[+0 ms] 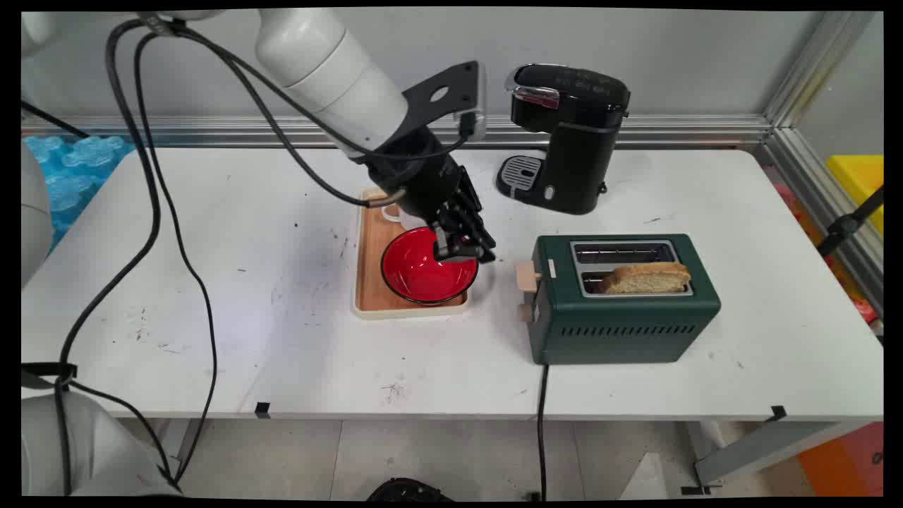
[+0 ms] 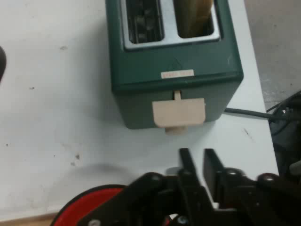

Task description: Press the toaster switch

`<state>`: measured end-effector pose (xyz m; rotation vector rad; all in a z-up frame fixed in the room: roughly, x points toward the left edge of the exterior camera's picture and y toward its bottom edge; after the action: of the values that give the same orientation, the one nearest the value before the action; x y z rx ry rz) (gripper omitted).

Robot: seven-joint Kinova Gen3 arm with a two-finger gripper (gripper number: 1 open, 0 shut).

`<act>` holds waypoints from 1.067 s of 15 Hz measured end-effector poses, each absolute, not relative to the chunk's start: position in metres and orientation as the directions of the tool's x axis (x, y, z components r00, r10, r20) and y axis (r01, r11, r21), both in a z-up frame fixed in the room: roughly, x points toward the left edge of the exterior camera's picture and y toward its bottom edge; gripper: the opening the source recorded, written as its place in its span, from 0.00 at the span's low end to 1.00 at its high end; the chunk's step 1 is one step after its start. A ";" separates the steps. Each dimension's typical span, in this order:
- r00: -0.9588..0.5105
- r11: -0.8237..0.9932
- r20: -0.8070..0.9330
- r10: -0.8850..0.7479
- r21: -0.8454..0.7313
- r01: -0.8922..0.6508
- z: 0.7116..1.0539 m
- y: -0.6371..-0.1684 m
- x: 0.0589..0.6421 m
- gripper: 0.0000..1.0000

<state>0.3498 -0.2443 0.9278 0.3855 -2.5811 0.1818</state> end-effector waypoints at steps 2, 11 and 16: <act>-0.821 0.946 0.514 -0.247 -0.054 -0.318 0.928 -0.250 0.344 0.00; -0.799 0.926 0.515 -0.309 -0.028 -0.376 0.919 -0.258 0.309 0.00; -0.798 0.919 0.506 -0.327 -0.024 -0.393 0.901 -0.257 0.296 0.00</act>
<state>0.2957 -0.2573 0.9008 0.5167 -2.5691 0.1740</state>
